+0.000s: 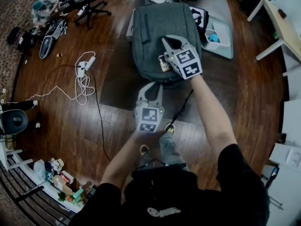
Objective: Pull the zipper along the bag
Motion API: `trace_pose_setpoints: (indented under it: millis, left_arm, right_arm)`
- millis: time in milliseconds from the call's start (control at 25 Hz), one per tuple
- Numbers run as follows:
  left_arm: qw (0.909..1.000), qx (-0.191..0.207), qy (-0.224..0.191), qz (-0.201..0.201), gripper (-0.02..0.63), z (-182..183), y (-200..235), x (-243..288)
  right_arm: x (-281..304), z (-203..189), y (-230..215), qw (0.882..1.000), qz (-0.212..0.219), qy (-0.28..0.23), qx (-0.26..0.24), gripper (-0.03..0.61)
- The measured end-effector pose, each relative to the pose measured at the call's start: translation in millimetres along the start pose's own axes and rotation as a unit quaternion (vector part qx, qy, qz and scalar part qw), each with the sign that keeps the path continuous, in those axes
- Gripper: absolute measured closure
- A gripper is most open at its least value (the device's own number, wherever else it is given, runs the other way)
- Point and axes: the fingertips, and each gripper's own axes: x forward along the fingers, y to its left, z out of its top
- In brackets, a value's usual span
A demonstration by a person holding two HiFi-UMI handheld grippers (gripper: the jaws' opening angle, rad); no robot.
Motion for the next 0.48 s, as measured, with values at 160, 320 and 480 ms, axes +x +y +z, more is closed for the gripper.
trace_pose_setpoints:
  millis: [160,320,480]
  left_arm:
    - [0.9989,-0.01,-0.04,0.023,0.567,16.7,37.0,-36.1]
    - [0.9971,-0.003,-0.066,0.038,0.591,31.4,63.2,-79.2]
    - [0.9942,-0.001,-0.101,0.039,0.614,48.4,67.2,-129.5]
  right_arm:
    - [-54.3,20.1,-7.8,0.995,-0.058,-0.065,0.046,0.555]
    - [-124.0,33.7,26.1,0.982,-0.096,-0.129,0.096,0.555]
    - [-177.8,37.8,88.3,0.976,-0.106,-0.142,0.125,0.558]
